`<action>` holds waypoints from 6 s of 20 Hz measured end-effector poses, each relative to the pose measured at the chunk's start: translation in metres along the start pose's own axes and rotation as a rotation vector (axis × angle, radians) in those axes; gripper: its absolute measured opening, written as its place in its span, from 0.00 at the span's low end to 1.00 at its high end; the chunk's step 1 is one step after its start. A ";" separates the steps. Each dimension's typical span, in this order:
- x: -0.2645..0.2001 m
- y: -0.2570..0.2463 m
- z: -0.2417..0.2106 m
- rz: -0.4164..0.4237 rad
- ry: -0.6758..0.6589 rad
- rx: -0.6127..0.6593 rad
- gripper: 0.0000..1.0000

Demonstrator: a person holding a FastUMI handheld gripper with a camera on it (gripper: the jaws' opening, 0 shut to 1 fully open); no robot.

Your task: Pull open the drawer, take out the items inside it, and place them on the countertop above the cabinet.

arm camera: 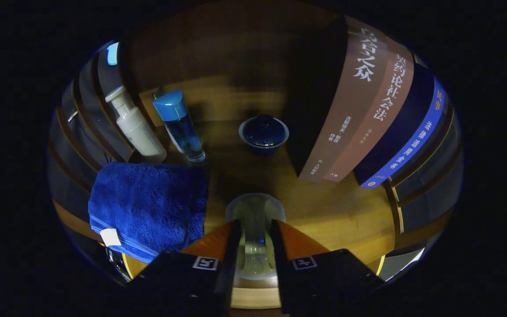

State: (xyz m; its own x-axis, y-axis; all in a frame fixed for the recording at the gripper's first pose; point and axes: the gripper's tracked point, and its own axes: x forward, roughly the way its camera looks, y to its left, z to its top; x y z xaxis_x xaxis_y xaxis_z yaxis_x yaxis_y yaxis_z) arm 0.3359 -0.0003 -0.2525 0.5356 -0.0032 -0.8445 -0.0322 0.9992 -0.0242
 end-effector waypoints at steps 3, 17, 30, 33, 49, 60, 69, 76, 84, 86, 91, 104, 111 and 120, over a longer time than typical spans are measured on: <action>-0.004 -0.001 -0.001 -0.010 -0.017 -0.007 0.85; -0.210 0.025 -0.005 0.155 -0.669 0.001 0.99; -0.277 0.020 -0.181 0.120 -1.019 -0.008 0.98; -0.248 0.014 -0.222 0.096 -1.010 0.031 0.99; -0.108 0.001 -0.300 0.031 -0.830 0.012 0.99; -0.096 0.002 -0.271 0.027 -0.834 0.008 1.00; -0.057 0.005 -0.222 0.015 -0.819 -0.010 1.00; -0.032 0.007 -0.195 -0.003 -0.808 -0.025 1.00; -0.003 0.012 -0.165 -0.022 -0.786 -0.033 1.00; -0.004 0.015 -0.166 -0.024 -0.803 -0.024 1.00; -0.007 0.014 -0.165 -0.018 -0.780 -0.023 0.99; -0.163 0.034 -0.169 0.055 -0.863 -0.023 0.98; -0.244 0.033 -0.171 0.060 -0.871 0.018 0.98; -0.321 0.019 -0.156 0.075 -0.909 0.077 0.98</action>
State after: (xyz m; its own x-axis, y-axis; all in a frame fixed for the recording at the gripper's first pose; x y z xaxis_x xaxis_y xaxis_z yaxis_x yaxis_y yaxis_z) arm 0.0319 0.0137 -0.0655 0.9936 0.0616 -0.0948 -0.0544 0.9955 0.0771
